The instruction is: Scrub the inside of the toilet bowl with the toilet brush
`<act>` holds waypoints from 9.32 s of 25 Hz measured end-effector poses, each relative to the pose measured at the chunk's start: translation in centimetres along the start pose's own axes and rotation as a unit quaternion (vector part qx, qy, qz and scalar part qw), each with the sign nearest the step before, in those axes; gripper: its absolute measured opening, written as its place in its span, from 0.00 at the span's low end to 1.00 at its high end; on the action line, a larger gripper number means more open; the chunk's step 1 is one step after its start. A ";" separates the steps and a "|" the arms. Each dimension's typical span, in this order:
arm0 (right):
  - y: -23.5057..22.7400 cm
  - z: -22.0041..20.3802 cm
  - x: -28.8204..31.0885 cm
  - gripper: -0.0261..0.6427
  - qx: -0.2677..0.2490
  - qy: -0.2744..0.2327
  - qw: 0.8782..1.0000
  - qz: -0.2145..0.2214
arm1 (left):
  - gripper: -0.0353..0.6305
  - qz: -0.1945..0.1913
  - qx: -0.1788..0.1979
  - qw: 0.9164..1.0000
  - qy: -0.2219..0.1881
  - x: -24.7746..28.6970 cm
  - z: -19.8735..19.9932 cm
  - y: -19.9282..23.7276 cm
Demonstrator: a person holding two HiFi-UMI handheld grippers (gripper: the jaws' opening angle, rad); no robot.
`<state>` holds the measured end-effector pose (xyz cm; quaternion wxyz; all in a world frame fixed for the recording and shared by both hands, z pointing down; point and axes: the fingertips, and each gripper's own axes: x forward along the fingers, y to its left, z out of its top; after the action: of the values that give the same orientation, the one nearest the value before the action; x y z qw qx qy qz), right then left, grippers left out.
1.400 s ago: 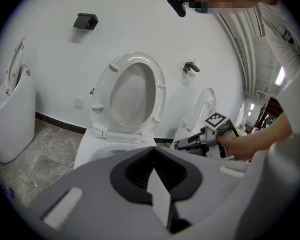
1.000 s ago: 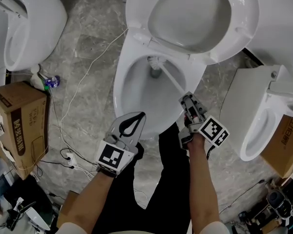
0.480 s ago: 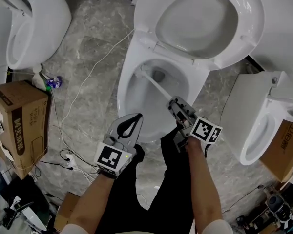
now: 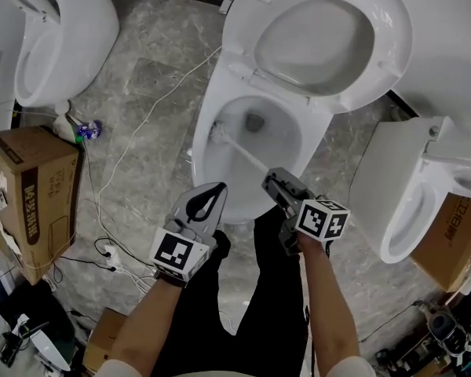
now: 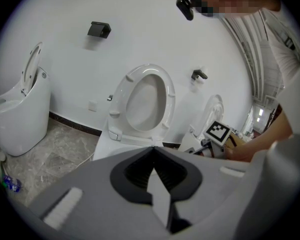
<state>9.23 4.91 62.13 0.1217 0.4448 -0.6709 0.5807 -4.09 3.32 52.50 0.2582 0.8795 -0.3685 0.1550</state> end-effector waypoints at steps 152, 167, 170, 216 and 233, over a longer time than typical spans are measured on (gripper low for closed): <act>3.4 -0.8 -4.4 0.28 -0.274 0.073 0.934 -0.216 | 0.06 -0.010 -0.029 1.000 0.004 -0.1 5.4 -2.9; 20.3 1.5 -22.7 0.28 -0.279 -0.049 0.948 -0.147 | 0.06 -0.051 0.018 0.998 -0.029 -11.4 19.1 -10.2; 23.5 2.7 -25.2 0.28 -0.281 -0.091 0.946 -0.133 | 0.06 -0.062 0.021 0.997 -0.047 -13.4 22.1 -11.3; 52.2 16.8 -47.4 0.28 -0.382 -0.415 0.825 -0.017 | 0.06 -0.072 0.088 0.961 -0.253 -29.8 51.3 -18.7; 53.0 17.2 -46.3 0.28 -0.392 -0.410 0.824 -0.015 | 0.06 -0.063 0.086 0.961 -0.256 -30.0 51.8 -17.4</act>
<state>2.79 6.98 -9.99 0.0079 0.5664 -0.8235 0.0315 -7.53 1.28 -9.74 0.0880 0.9300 -0.3516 -0.0604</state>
